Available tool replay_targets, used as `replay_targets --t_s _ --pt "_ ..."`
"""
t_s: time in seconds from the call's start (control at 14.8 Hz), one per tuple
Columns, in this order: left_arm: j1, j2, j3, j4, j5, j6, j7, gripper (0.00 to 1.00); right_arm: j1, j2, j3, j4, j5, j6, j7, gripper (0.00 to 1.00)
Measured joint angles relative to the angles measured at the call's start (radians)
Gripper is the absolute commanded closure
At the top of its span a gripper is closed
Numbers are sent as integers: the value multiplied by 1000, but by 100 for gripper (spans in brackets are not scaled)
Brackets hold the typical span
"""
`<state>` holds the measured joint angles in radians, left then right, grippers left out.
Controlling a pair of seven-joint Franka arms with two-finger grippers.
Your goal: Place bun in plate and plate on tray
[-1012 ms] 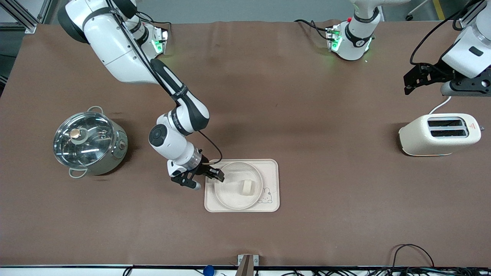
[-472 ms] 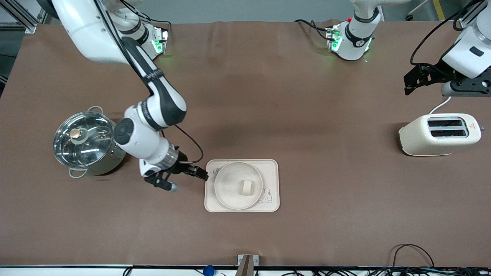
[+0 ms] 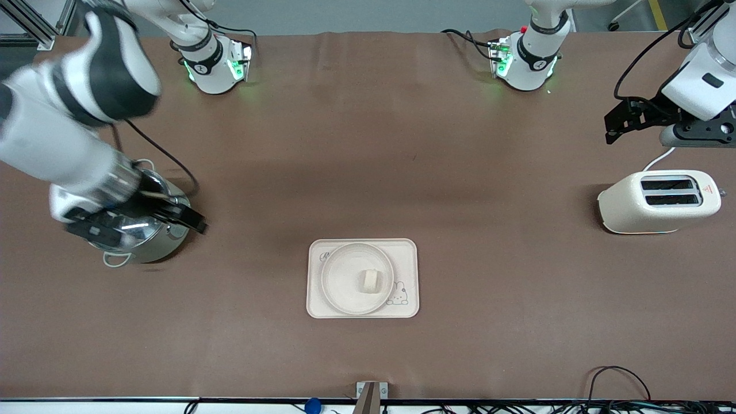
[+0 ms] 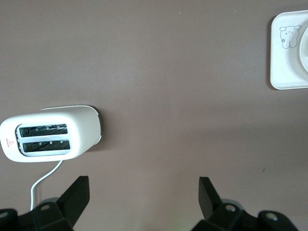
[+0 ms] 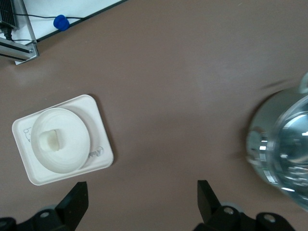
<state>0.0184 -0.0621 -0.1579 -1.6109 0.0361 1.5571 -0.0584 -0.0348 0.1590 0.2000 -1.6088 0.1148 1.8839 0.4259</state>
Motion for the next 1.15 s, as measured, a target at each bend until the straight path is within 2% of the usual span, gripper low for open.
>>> replay_targets --t_s 0.2,0.4,0.54,0.74,1.15 --pt "1 1 0 1 0 0 0 0 -85 -113 -28 -2 -16 -133 -141 0" --pt "1 1 1 2 0 0 0 0 -76 -184 -162 9 -20 -252 -291 0" --pt "1 1 1 3 0 0 0 0 -71 -197 -218 43 -39 -298 -370 0" --pt "2 1 1 11 0 0 0 0 -56 -198 -223 91 -94 -352 -398 0" --pt "4 1 1 13 0 0 0 0 3 -197 -221 103 -136 -395 -403 0"
